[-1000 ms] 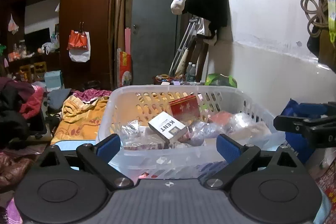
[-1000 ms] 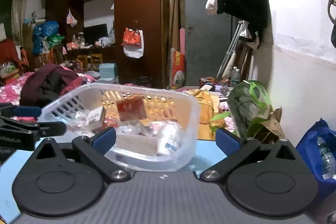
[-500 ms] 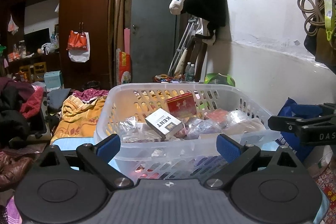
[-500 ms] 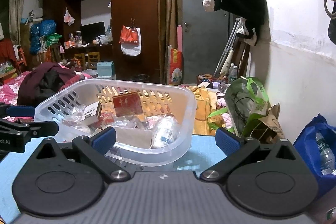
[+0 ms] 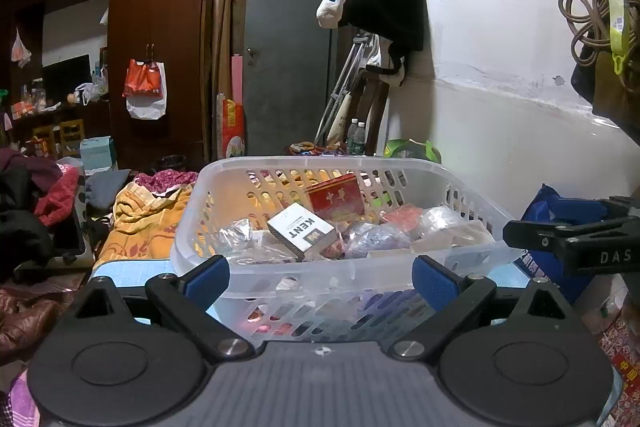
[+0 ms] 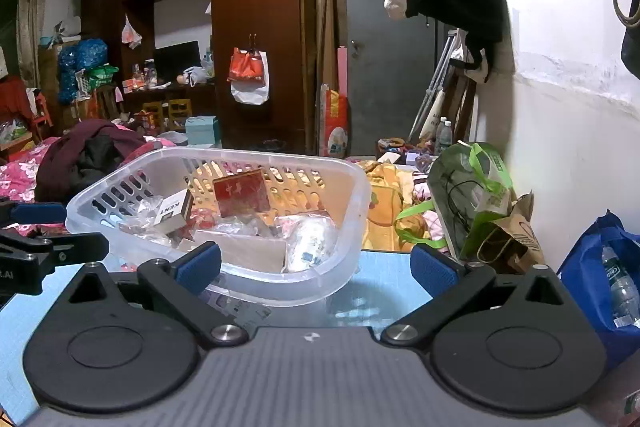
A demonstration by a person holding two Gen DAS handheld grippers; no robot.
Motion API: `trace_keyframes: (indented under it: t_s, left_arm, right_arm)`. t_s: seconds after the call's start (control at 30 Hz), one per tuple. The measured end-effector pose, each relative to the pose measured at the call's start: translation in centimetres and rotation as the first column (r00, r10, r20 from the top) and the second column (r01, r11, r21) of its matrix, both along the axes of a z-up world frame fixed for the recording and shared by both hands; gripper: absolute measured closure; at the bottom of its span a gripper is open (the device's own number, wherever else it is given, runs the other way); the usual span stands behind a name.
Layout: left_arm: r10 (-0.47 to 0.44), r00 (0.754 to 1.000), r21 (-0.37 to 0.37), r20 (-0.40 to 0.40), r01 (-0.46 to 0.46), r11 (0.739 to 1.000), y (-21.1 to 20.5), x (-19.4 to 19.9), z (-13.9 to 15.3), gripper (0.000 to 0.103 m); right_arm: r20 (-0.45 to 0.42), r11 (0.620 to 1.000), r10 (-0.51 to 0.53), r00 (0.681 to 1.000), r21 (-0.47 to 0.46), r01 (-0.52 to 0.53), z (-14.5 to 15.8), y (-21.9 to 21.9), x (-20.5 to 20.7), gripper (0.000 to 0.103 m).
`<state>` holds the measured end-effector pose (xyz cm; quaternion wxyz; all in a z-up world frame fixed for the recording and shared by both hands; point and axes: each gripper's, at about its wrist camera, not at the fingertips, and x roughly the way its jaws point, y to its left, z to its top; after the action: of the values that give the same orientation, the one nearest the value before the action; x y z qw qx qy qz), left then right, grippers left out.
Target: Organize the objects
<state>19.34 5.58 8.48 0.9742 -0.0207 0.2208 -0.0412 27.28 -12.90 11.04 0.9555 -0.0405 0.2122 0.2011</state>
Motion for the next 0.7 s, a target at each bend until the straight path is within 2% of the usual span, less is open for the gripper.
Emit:
trace_keyframes:
  t_s: [0.7]
  left_arm:
    - [0.003,1.0,0.01,-0.001,-0.003,1.0,-0.33,-0.1,-0.1,0.004]
  right_arm:
    - [-0.008,1.0,-0.029,1.0,0.007,0.029,0.06,-0.63,-0.09,0.0]
